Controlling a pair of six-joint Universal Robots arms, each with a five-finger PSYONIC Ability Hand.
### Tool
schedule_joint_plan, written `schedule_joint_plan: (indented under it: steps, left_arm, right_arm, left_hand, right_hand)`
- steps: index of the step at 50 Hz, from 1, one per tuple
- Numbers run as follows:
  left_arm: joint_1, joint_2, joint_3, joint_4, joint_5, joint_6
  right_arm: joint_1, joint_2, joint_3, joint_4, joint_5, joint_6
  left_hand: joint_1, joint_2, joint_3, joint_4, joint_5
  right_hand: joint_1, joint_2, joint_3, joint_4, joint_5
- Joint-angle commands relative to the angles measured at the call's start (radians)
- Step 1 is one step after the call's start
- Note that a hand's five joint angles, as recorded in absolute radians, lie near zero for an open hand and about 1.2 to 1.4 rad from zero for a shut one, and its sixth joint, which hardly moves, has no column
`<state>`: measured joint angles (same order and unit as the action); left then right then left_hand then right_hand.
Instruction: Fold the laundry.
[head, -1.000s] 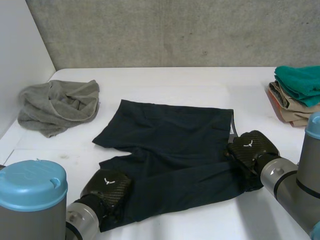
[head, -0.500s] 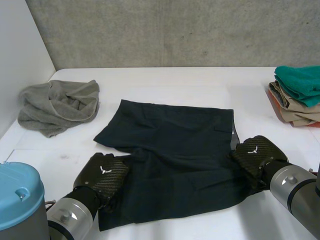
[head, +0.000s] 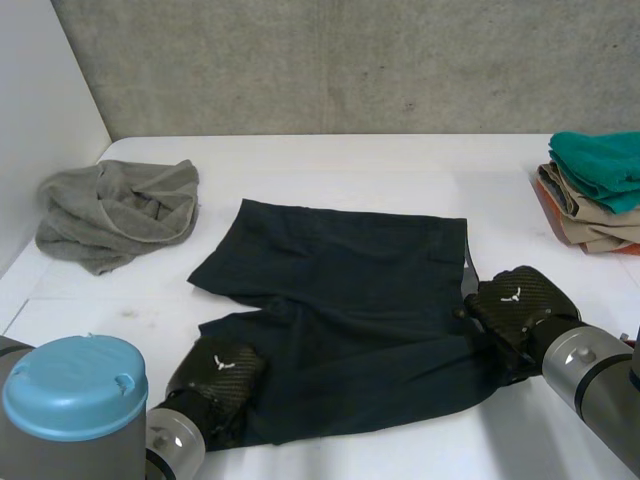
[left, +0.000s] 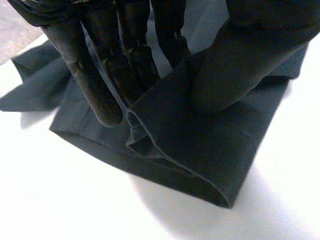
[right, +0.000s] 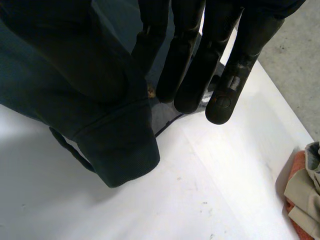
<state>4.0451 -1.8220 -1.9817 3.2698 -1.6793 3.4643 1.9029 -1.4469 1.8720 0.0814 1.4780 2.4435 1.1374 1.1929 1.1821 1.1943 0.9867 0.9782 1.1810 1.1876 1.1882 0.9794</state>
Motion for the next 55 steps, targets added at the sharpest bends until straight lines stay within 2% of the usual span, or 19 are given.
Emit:
schedule_joint_plan:
  steps: [1,6,7,11,14,18,20,22,25,30,33,40,44,48,49,50,52,53,55]
  left_arm:
    - [-0.006,0.160,-0.011,-0.011,-0.023,0.035]
    - [-0.034,0.289,-0.019,-0.157,-0.020,0.061]
    - [-0.043,0.314,-0.019,-0.226,-0.017,0.056]
    - [-0.054,0.325,-0.012,-0.381,-0.010,0.052]
    - [-0.057,0.322,-0.003,-0.414,-0.008,0.052]
    - [-0.043,0.291,0.038,-0.294,-0.011,0.064]
    - [-0.040,0.238,0.072,-0.188,-0.014,0.070]
    - [-0.019,0.178,0.122,-0.089,-0.017,0.076]
    - [0.006,0.106,0.178,-0.010,-0.016,0.102]
    - [0.040,-0.112,0.363,0.141,-0.017,0.235]
    - [0.049,-0.204,0.457,0.191,-0.017,0.306]
    - [0.130,-0.502,0.754,0.338,-0.008,0.484]
    - [0.141,-0.641,0.917,0.399,0.016,0.518]
    - [0.143,-0.743,1.023,0.435,0.079,0.526]
    - [0.144,-0.755,1.037,0.438,0.092,0.524]
    - [0.144,-0.775,1.060,0.445,0.113,0.518]
    - [0.144,-0.783,1.066,0.453,0.127,0.515]
    - [0.144,-0.781,1.064,0.458,0.133,0.507]
    - [0.141,-0.775,1.051,0.461,0.132,0.493]
  right_arm:
    - [-0.005,-0.024,0.029,0.047,-0.001,-0.047]
    - [-0.031,-0.099,0.070,0.179,0.001,-0.214]
    - [-0.056,-0.118,0.082,0.225,0.001,-0.265]
    - [-0.087,-0.133,0.095,0.302,-0.002,-0.339]
    - [-0.093,-0.133,0.084,0.302,-0.013,-0.347]
    - [-0.087,-0.121,0.059,0.235,-0.082,-0.336]
    - [-0.082,-0.089,0.038,0.172,-0.102,-0.313]
    - [-0.079,-0.016,-0.005,0.106,-0.097,-0.270]
    - [-0.077,0.063,-0.071,0.040,-0.094,-0.221]
    - [-0.065,0.180,-0.221,-0.109,-0.045,-0.176]
    - [-0.032,0.255,-0.286,-0.195,-0.030,-0.184]
    - [0.015,0.506,-0.493,-0.429,-0.010,-0.190]
    - [0.022,0.641,-0.608,-0.522,-0.027,-0.218]
    - [0.022,0.776,-0.721,-0.604,-0.018,-0.250]
    - [0.022,0.796,-0.744,-0.612,-0.012,-0.253]
    - [0.022,0.834,-0.782,-0.621,-0.004,-0.253]
    - [0.022,0.859,-0.812,-0.623,0.008,-0.248]
    - [0.024,0.868,-0.824,-0.621,0.030,-0.247]
    - [0.024,0.861,-0.821,-0.617,0.045,-0.242]
  left_hand:
    - [0.259,0.203,0.214,0.202,0.235]
    - [0.259,0.203,0.214,0.202,0.235]
    - [0.259,0.203,0.214,0.202,0.235]
    - [0.259,0.203,0.214,0.202,0.235]
    - [0.259,0.203,0.214,0.202,0.235]
    - [0.259,0.203,0.214,0.202,0.235]
    - [0.259,0.203,0.214,0.202,0.235]
    - [0.259,0.203,0.214,0.202,0.235]
    - [0.259,0.203,0.214,0.202,0.235]
    - [0.259,0.203,0.214,0.202,0.235]
    - [0.259,0.203,0.214,0.202,0.235]
    - [0.259,0.203,0.214,0.202,0.235]
    - [0.259,0.203,0.214,0.202,0.235]
    - [0.259,0.203,0.214,0.202,0.235]
    - [0.259,0.203,0.214,0.202,0.235]
    - [-0.156,-0.212,-0.201,-0.213,-0.180]
    - [-0.827,-0.882,-0.871,-0.884,-0.851]
    - [-0.935,-0.990,-0.979,-0.991,-0.958]
    - [-0.963,-1.018,-1.008,-1.020,-0.987]
  right_hand:
    - [0.418,0.215,0.209,0.208,0.242]
    - [0.418,0.215,0.209,0.208,0.242]
    - [0.418,0.215,0.209,0.208,0.242]
    - [0.418,0.215,0.209,0.208,0.242]
    - [0.418,0.215,0.209,0.208,0.242]
    - [0.418,0.215,0.209,0.208,0.242]
    - [0.418,0.215,0.209,0.208,0.242]
    - [0.418,0.215,0.209,0.208,0.242]
    - [0.418,0.215,0.209,0.208,0.242]
    - [0.418,0.215,0.209,0.208,0.242]
    - [0.418,0.215,0.209,0.208,0.242]
    - [0.418,0.215,0.209,0.208,0.242]
    - [0.418,0.215,0.209,0.208,0.242]
    - [0.418,0.215,0.209,0.208,0.242]
    - [0.300,0.097,0.091,0.090,0.124]
    - [-0.140,-0.343,-0.350,-0.350,-0.316]
    - [-0.621,-0.824,-0.830,-0.831,-0.796]
    - [-0.804,-1.006,-1.013,-1.014,-0.979]
    - [-0.804,-1.006,-1.013,-1.014,-0.979]
